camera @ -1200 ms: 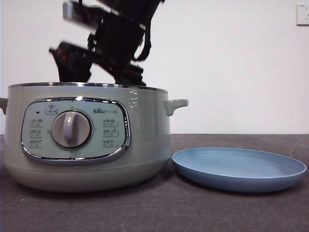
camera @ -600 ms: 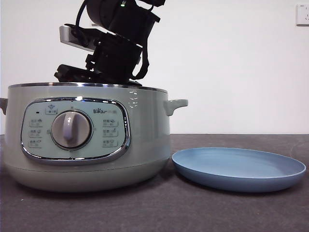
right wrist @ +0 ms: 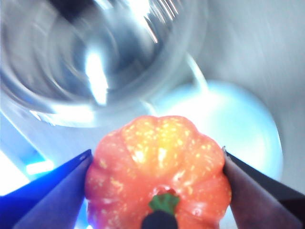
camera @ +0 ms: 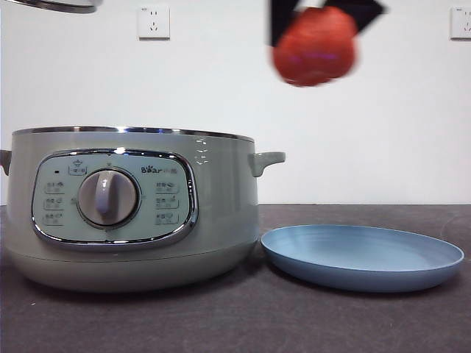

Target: Take the pumpkin out from the steamer,put the pumpkin in the blue plate,close the lid

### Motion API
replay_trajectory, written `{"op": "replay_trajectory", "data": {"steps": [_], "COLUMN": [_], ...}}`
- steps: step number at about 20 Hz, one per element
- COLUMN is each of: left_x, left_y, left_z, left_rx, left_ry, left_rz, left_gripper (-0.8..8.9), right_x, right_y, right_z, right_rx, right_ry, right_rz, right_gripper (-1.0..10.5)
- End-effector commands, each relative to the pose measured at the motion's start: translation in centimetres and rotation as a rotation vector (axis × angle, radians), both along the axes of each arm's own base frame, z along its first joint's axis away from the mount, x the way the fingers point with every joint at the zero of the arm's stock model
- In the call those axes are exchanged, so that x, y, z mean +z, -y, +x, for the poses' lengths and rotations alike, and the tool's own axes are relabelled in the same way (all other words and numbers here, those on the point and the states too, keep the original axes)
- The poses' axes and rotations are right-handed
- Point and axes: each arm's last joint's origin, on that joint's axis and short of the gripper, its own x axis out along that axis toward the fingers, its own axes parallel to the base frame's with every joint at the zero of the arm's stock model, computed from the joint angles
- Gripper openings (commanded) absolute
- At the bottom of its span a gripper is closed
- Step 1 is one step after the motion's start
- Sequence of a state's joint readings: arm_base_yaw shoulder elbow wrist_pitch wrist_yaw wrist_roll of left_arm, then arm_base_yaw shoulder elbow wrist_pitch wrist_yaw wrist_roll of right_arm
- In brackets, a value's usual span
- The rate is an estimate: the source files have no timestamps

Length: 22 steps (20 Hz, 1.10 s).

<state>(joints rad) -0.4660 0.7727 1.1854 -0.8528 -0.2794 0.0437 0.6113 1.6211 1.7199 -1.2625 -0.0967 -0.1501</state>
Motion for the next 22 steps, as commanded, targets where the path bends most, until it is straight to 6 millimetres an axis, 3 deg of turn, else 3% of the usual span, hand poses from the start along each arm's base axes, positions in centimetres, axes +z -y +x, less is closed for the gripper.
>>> {"op": "replay_trajectory", "data": {"steps": [1, 4, 6, 12, 22], "left_x": [1.0, 0.9, 0.8, 0.8, 0.3], "left_y": [0.0, 0.2, 0.3, 0.6, 1.3], "left_z": [0.0, 0.3, 0.5, 1.1, 2.2], "left_rx": [0.000, -0.002, -0.017, -0.017, -0.039], "left_ry": [0.066, 0.056, 0.049, 0.046, 0.005], "left_rz": [-0.032, -0.049, -0.054, -0.053, -0.049], "left_gripper": [-0.08, -0.08, -0.08, -0.08, -0.08], "right_x": [-1.1, -3.6, -6.4, -14.6, -17.8], "right_y": [2.0, 3.7, 4.5, 4.7, 4.1], "right_z": [0.5, 0.3, -0.1, -0.4, 1.7], "right_rx": [-0.146, -0.232, -0.260, -0.272, -0.301], "right_ry": [-0.069, -0.071, -0.061, 0.008, 0.053], "right_rz": [-0.004, 0.015, 0.029, 0.085, 0.054], "right_gripper": [-0.1, -0.1, -0.1, -0.1, 0.1]}}
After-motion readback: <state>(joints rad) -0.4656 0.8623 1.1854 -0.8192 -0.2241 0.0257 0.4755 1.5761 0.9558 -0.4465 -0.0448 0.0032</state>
